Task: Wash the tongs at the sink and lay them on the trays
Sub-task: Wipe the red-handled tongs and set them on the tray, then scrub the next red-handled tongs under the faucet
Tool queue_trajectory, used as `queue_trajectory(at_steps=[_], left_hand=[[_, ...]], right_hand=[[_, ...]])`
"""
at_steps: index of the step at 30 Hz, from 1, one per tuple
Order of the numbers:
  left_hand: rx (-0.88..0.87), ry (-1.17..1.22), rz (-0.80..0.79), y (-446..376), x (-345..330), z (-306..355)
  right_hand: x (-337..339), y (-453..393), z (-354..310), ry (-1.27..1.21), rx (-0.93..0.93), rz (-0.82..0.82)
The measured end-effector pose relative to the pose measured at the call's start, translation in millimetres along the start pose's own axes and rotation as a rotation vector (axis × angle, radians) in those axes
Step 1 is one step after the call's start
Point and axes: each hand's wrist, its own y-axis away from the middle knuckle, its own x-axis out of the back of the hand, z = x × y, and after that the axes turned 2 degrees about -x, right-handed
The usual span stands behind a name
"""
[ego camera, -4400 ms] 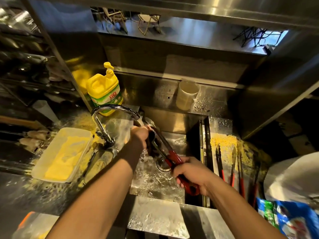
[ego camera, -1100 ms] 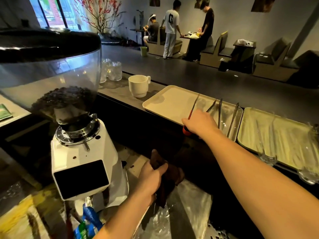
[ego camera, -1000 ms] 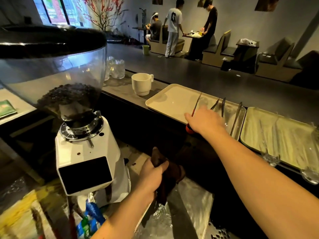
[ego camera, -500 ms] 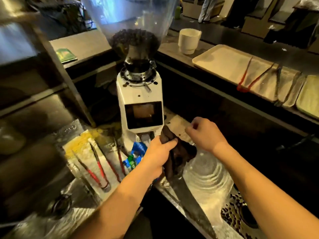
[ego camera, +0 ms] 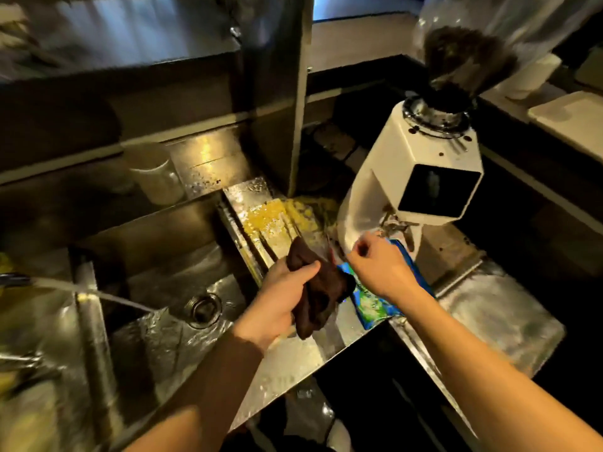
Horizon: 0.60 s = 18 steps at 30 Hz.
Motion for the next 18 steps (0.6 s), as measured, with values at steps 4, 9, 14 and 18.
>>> queue_trajectory(at_steps=[4, 9, 14, 18], left_hand=[[-0.007, 0.008, 0.184, -14.3, 64.1, -9.1], [0.057, 0.012, 0.374, -26.7, 99.6, -20.2], [0.195, -0.058, 0.352, -33.0, 114.0, -36.3], [0.184, -0.011, 0.489, -40.2, 121.2, -45.9]], right_hand=[[-54.8, -12.5, -16.8, 0.149, 0.041, -0.089], [-116.1, -45.0, -10.2, 0.349, 0.097, -0.282], [-161.6, -75.8, 0.1, 0.623, 0.202, -0.284], [-182.0, -93.6, 0.4, 0.607, 0.157, -0.301]])
